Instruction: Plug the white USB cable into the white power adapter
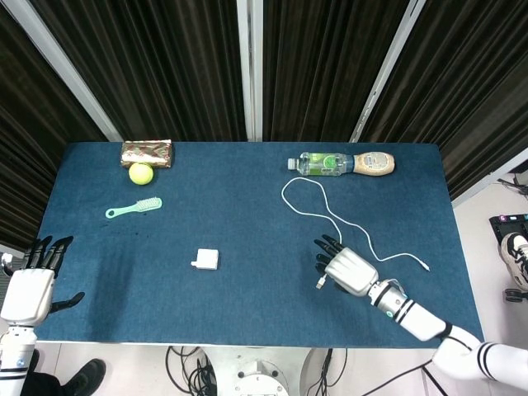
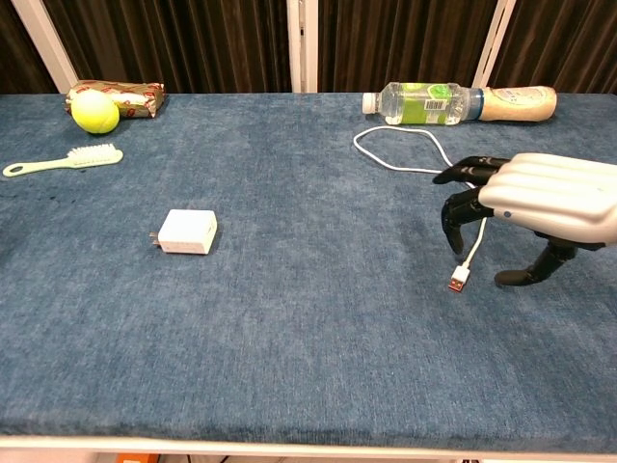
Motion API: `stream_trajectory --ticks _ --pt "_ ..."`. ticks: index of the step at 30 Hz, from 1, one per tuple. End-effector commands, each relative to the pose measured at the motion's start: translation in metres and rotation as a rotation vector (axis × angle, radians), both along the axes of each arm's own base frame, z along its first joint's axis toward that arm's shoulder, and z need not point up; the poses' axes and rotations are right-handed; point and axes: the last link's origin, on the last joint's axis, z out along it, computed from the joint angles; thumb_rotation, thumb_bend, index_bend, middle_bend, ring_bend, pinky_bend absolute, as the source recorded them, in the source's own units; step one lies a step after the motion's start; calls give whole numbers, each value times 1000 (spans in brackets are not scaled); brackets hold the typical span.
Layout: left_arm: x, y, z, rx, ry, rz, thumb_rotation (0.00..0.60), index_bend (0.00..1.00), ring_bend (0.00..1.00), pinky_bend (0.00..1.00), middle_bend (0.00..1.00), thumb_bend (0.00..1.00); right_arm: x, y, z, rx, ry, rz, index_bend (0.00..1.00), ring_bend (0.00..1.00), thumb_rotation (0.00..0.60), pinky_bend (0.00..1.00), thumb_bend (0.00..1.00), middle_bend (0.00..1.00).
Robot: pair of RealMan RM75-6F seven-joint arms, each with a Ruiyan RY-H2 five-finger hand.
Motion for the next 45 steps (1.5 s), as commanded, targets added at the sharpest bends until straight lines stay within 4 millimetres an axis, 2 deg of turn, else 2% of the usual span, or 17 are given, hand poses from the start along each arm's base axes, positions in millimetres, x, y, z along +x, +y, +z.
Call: stream_trajectory --ticks 1,4,12,30,38,42,45 --pt "1 -1 1 1 1 5 600 62 0 0 98 47 4 -7 -7 36 7 79 441 47 600 0 161 305" --pt "2 -1 1 2 1 7 600 62 0 0 98 48 4 -9 -9 52 12 113 440 47 600 0 217 306" --pt "3 -3 2 4 4 13 600 62 0 0 97 47 0 -10 -13 69 4 126 473 47 600 0 262 316" --pt "4 -3 2 7 3 9 600 62 0 0 97 47 -5 -11 -17 63 -5 109 546 66 600 0 311 337" --pt "4 -3 3 9 -1 6 600 62 0 0 97 47 -3 -9 -18 52 -27 104 590 102 600 0 363 373" --pt "5 -2 4 6 4 -1 600 62 0 0 97 48 2 -11 -11 23 -56 106 595 142 600 2 399 408" --pt "7 3 5 -5 18 -20 600 62 0 0 97 47 6 -15 -4 -4 -80 96 598 193 600 40 420 430"
